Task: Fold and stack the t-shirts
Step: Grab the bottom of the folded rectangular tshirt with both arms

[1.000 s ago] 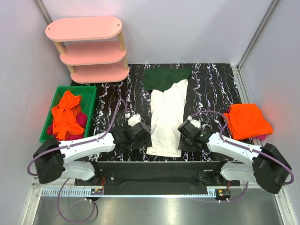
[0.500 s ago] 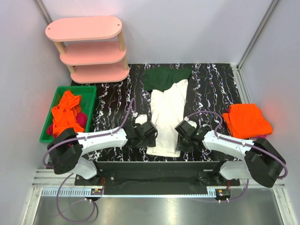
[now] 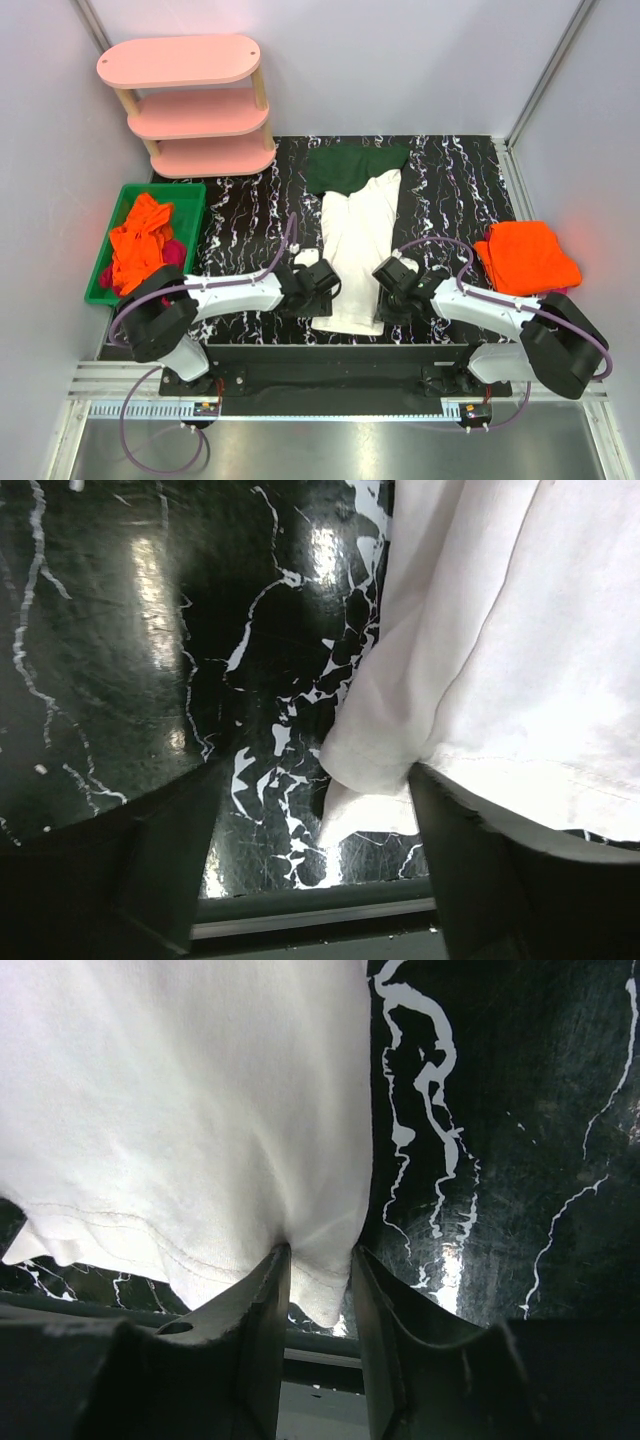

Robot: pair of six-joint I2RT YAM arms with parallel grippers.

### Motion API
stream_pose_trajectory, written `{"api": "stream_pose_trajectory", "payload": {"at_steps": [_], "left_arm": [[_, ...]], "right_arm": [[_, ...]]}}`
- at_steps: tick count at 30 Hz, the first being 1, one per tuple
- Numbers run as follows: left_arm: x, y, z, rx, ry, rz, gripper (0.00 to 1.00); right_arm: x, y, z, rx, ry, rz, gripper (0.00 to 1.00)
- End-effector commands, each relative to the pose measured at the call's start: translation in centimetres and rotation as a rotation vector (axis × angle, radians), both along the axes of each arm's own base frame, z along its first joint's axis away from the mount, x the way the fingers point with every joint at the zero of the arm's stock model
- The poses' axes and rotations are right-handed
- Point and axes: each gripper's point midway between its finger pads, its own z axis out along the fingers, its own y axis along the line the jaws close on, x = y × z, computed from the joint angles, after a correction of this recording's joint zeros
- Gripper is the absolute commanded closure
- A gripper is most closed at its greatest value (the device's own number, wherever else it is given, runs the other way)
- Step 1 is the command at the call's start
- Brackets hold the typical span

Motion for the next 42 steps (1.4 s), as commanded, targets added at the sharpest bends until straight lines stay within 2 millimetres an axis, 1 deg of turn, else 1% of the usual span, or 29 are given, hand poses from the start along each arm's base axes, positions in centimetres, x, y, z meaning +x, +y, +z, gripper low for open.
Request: {"api": "stream_pose_trajectory", "payload": {"at_steps": [1,3,4,7,14,20,22,23,24,26,27,28,33,37,41,42], "left_arm": [[-0.7,-0.8,-1.4,-0.029,0.050,-0.024,0.34],[-0.9,-1.0,-1.8,-0.041,0.061,-0.029,0.48],[-1.0,-1.0,-1.9,-0.040,0.065,-0.030,0.57],[-1.2,-1.1,-2.3,-0.040,0.079,-0.031,0.68],[-1.5,-0.9,-2.5,-0.044,0.091,-0.011,0.77],[-2.1,-0.4,-2.7,-0.043,0.108,-0.009,0.79],[-2.4,0.0,-3.0,-0.039,0.115,-0.002,0.79],[-2.5,0.1,-3.1,-0.038,0.119,-0.002,0.80],[-2.6,0.2,-3.1,-0.040,0.122,-0.002,0.86],[-2.8,0.3,-3.0,-0.043,0.124,-0.004,0.95],[-3.0,0.5,-3.1,-0.038,0.127,-0.004,1.00],[-3.0,0.5,-3.0,-0.042,0.122,-0.004,1.00],[-3.3,0.3,-2.2,-0.050,0.096,-0.025,1.00],[-3.6,0.0,-1.2,-0.068,0.072,-0.040,1.00],[-4.6,-0.4,-0.6,-0.091,0.072,-0.063,1.00],[-4.9,-0.1,-0.8,-0.085,0.075,-0.064,1.00]], "right_arm": [[-2.1,-2.2,-1.0,-0.086,0.064,-0.004,0.61],[-2.1,-2.3,-0.9,-0.087,0.062,-0.008,0.62],[-2.1,-2.2,-0.9,-0.087,0.062,-0.007,0.62],[-2.1,-2.3,-0.8,-0.090,0.062,-0.007,0.62],[-2.0,-2.3,-0.8,-0.092,0.060,-0.005,0.63],[-2.0,-2.4,-1.0,-0.101,0.064,-0.004,0.65],[-2.1,-2.4,-1.2,-0.106,0.071,-0.005,0.66],[-2.1,-2.4,-1.2,-0.107,0.070,-0.006,0.69],[-2.0,-2.4,-1.2,-0.106,0.072,-0.007,0.75],[-2.1,-2.5,-1.3,-0.110,0.072,-0.012,0.87],[-2.1,-2.5,-1.3,-0.109,0.070,-0.014,0.97],[-2.0,-2.5,-1.1,-0.106,0.062,-0.015,1.00],[-1.8,-2.6,-0.9,-0.103,0.051,-0.029,1.00],[-1.8,-2.7,-0.3,-0.088,0.033,-0.043,1.00],[-2.5,-3.1,0.0,-0.085,0.050,-0.053,1.00],[-2.7,-3.2,0.0,-0.083,0.054,-0.055,1.00]]}}
